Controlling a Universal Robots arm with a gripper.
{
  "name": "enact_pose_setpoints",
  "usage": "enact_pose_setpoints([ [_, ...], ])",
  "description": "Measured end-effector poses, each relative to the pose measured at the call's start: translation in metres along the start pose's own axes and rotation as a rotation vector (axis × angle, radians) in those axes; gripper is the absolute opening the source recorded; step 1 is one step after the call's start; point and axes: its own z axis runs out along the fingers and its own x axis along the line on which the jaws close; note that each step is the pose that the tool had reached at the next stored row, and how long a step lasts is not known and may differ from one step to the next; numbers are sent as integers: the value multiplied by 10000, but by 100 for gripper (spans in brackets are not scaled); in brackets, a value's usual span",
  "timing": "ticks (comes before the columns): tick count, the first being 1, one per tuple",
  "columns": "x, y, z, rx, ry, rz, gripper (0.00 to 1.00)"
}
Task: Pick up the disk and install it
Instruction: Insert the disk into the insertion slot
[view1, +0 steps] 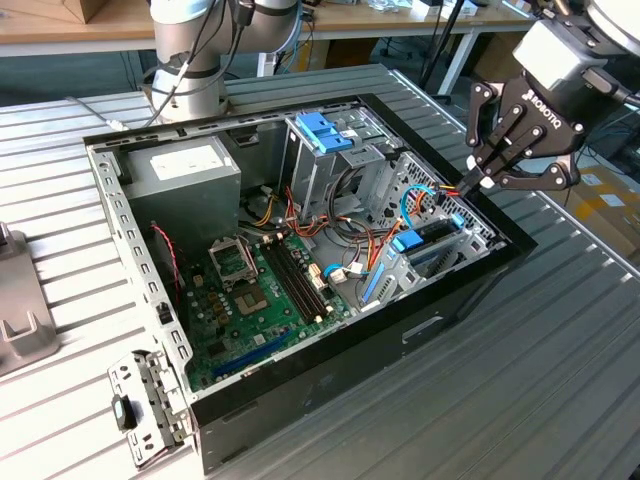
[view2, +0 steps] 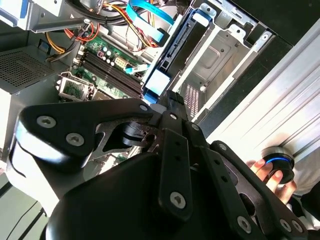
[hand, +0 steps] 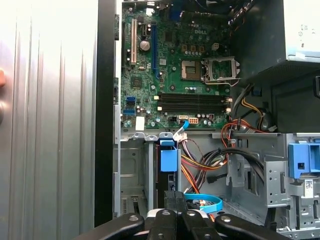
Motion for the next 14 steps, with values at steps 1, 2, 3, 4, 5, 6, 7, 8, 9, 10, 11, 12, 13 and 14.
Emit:
enact_pose_setpoints([
  [1, 0, -5, -1, 0, 0, 0, 11],
  [2, 0, -12, -1, -1, 0, 0, 11],
  [3, 0, -27, -2, -1, -1, 0, 11],
  [4, 0, -33, -2, -1, -1, 0, 11],
  [5, 1, -38, -3, -1, -1, 1, 11],
  [6, 1, -47, -4, -2, -1, 0, 11],
  [7, 1, -54, -4, -2, -3, 0, 11],
  [8, 1, -59, -5, -2, -3, 0, 11],
  [9, 1, -73, -6, -3, -4, 0, 11],
  [10, 1, -82, -7, -4, -5, 0, 11],
  [11, 1, -89, -8, -4, -5, 0, 11],
  [12, 1, -96, -8, -5, -6, 0, 11],
  [13, 2, -104, -8, -6, -7, 0, 11],
  [14, 2, -115, -9, -7, -7, 1, 11],
])
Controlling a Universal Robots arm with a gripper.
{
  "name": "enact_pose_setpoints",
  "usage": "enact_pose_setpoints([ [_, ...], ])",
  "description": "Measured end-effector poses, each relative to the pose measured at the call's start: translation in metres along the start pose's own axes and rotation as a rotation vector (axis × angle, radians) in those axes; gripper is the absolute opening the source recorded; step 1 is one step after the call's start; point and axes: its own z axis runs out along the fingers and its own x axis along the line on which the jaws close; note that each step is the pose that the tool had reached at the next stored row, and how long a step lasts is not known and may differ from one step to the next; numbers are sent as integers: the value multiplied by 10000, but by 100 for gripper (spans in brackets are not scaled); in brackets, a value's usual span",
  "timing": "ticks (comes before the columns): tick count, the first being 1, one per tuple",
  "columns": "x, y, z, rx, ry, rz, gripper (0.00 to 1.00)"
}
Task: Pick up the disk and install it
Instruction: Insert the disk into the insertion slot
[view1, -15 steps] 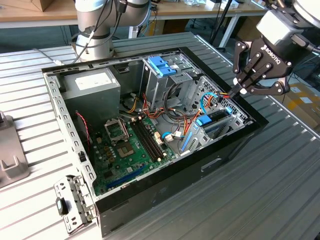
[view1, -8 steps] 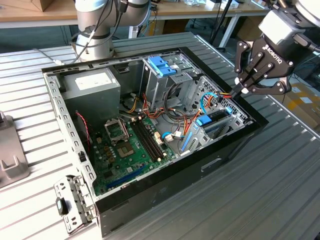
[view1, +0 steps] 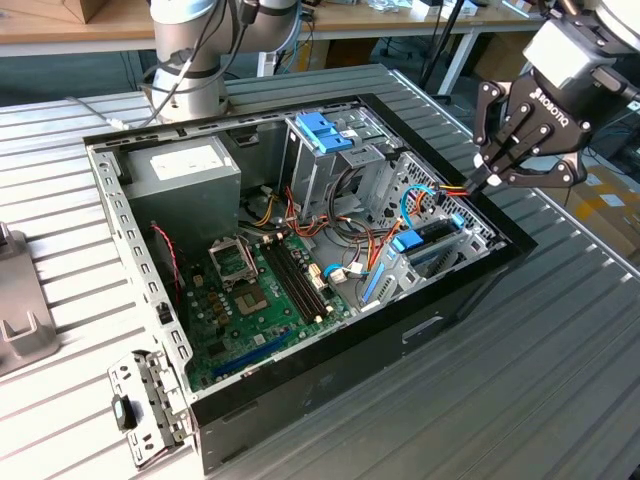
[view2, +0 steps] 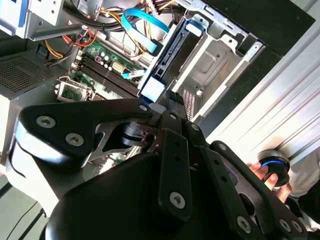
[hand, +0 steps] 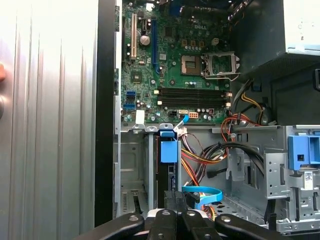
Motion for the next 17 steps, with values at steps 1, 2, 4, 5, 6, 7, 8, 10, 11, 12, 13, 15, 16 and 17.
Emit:
enact_pose_setpoints([
  [1, 0, -7, -1, -1, 1, 1, 11],
  [2, 0, -18, -2, -2, 0, 0, 11],
  [4, 0, -41, -3, -5, -1, 1, 11],
  [5, 0, -48, -4, -6, -1, 1, 11],
  [6, 0, -58, -5, -7, -1, 1, 11],
  [7, 0, -71, -6, -9, -1, 2, 11],
  [8, -1, -79, -7, -10, -1, 2, 11],
  [10, -1, -98, -8, -13, -1, 2, 11],
  [11, -1, -112, -9, -15, -1, 3, 11],
  [12, -1, -123, -10, -17, -1, 3, 11],
  [13, -1, -132, -11, -19, -1, 3, 11],
  [15, -1, -154, -12, -23, -1, 4, 11],
  [16, -1, -163, -12, -26, -1, 4, 11],
  [17, -2, -171, -13, -28, -1, 5, 11],
])
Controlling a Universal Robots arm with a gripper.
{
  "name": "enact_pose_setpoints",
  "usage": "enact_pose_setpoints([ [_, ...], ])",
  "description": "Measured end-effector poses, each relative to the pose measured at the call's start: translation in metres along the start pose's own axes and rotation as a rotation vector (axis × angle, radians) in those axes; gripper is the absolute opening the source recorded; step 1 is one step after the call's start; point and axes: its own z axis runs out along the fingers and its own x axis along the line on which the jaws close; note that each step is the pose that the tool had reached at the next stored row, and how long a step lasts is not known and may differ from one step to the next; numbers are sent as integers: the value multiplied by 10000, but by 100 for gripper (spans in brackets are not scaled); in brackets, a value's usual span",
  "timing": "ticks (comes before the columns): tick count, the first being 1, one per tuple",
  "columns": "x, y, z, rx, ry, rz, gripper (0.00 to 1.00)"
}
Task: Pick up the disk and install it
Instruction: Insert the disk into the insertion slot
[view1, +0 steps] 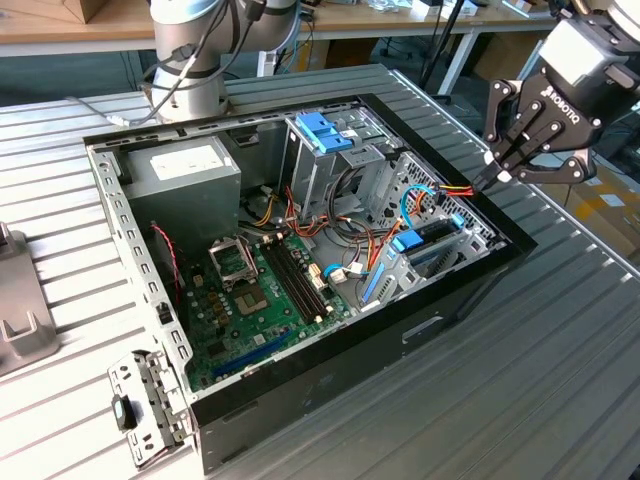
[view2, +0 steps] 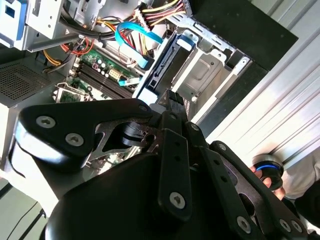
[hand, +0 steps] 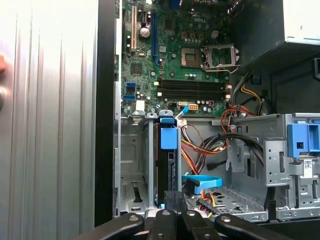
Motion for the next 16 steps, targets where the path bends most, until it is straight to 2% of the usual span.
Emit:
enact_pose_setpoints([
  [12, 4, -81, 15, -30, 0, 5, 11],
  [16, 5, -126, 18, -45, 1, 8, 11],
])
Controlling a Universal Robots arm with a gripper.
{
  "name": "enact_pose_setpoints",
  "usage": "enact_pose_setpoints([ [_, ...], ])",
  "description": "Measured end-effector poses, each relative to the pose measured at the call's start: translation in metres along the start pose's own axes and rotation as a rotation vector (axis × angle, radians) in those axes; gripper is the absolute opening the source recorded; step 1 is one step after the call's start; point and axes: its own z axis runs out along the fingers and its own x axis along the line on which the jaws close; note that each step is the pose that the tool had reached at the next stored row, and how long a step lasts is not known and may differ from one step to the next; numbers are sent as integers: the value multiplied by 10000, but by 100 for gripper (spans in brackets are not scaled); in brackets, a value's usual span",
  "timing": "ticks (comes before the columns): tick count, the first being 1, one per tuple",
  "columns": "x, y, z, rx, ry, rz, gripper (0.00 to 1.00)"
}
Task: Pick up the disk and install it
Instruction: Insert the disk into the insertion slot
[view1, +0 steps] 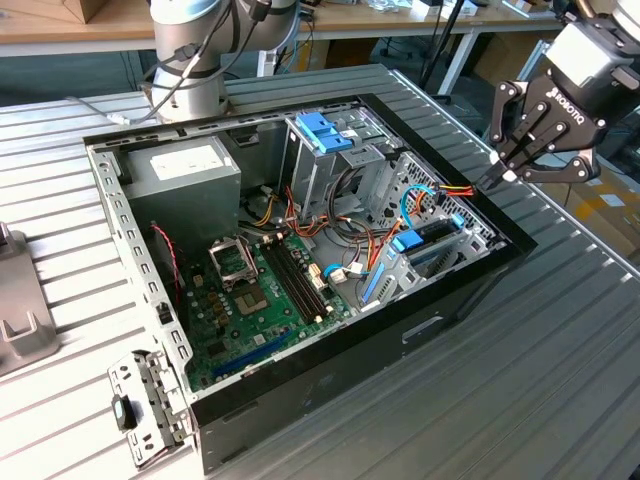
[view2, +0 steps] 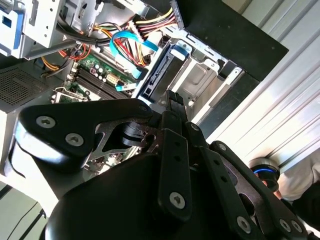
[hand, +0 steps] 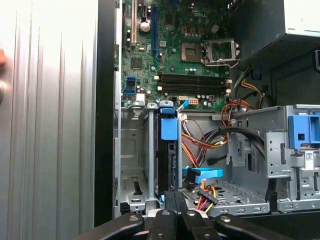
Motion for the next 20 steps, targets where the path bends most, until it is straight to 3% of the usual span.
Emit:
enact_pose_setpoints([
  [20, 1, -215, 6, -74, -1, 13, 11],
])
